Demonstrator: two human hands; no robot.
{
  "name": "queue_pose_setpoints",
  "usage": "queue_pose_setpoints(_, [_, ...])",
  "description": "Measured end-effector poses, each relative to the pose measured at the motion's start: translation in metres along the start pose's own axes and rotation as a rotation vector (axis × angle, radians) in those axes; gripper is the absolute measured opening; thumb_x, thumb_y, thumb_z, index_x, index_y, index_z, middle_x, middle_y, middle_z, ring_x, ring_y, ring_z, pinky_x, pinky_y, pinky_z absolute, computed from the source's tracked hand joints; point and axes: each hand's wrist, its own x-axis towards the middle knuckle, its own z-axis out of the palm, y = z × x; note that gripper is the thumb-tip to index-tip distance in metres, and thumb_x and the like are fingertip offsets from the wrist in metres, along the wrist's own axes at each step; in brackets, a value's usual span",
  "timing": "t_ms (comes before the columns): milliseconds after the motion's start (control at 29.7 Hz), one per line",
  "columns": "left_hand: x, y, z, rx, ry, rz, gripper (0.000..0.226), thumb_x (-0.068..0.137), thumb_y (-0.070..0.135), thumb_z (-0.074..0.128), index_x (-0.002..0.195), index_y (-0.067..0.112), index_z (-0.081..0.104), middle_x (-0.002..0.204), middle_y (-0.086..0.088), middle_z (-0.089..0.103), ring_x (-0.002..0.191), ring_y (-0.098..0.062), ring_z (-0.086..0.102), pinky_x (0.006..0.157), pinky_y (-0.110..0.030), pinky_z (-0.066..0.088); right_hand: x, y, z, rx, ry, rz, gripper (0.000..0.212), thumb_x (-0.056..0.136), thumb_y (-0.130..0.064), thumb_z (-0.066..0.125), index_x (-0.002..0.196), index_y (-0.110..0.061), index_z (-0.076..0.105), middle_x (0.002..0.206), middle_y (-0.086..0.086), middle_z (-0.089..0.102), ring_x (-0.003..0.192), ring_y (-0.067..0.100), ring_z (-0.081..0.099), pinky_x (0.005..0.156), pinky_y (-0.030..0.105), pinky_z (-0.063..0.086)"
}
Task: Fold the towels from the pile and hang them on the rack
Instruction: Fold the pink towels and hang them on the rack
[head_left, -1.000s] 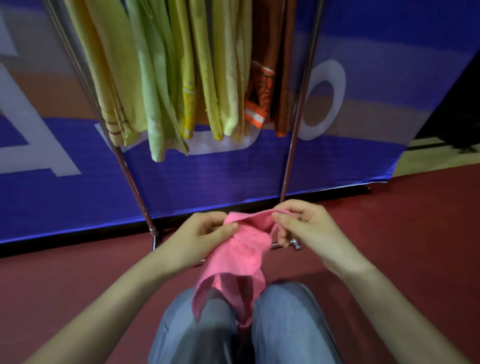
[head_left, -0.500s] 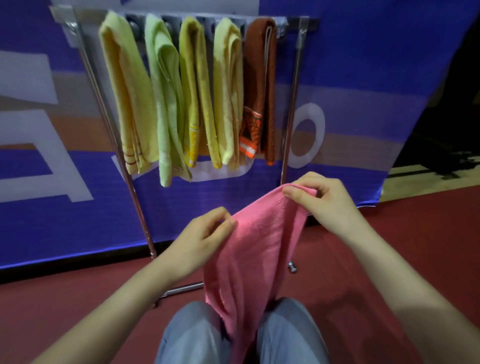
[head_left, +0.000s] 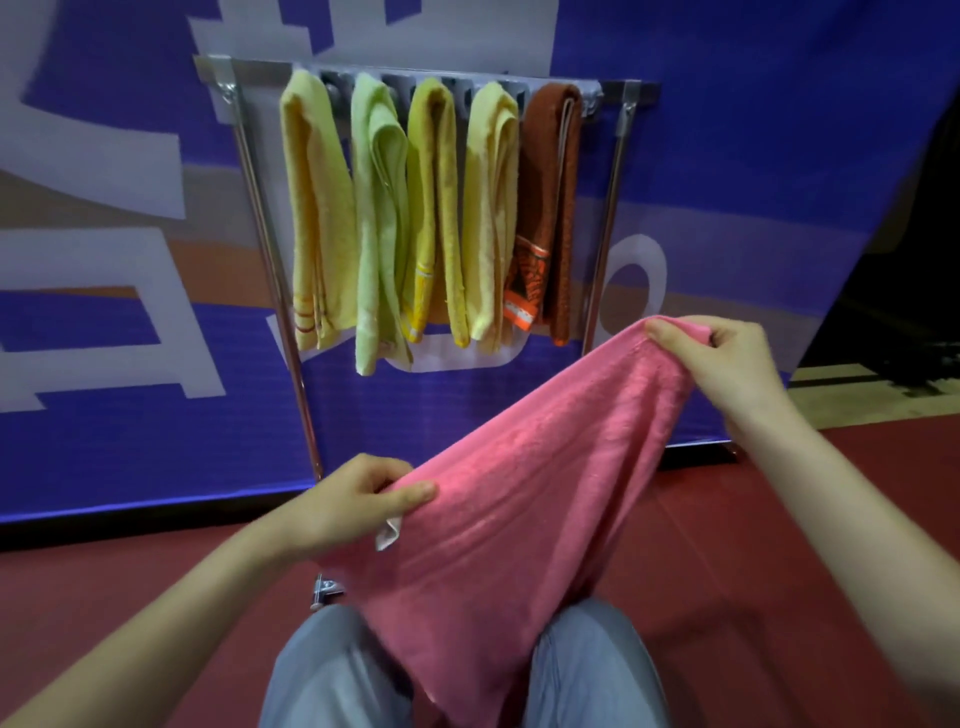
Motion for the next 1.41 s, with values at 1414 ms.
queue_pose_setpoints(1414, [-0.016, -0.029, 0.059, -0.43, -0.209, -0.086, 0.019, 0.077, 0.0, 0.059, 0.091, 0.013, 0.065, 0.065, 0.008, 0.072, 0.061, 0.001, 0.064, 0.062, -0.012, 0.05, -0.145, 0.05, 0.072, 0.126, -0.909, 0.267, 0.034, 0.073, -0.011, 0.063, 0.1, -0.03, 0.057, 0.059, -0.013, 0.059, 0.064, 0.001, 0.051, 0.068, 0.015, 0.04])
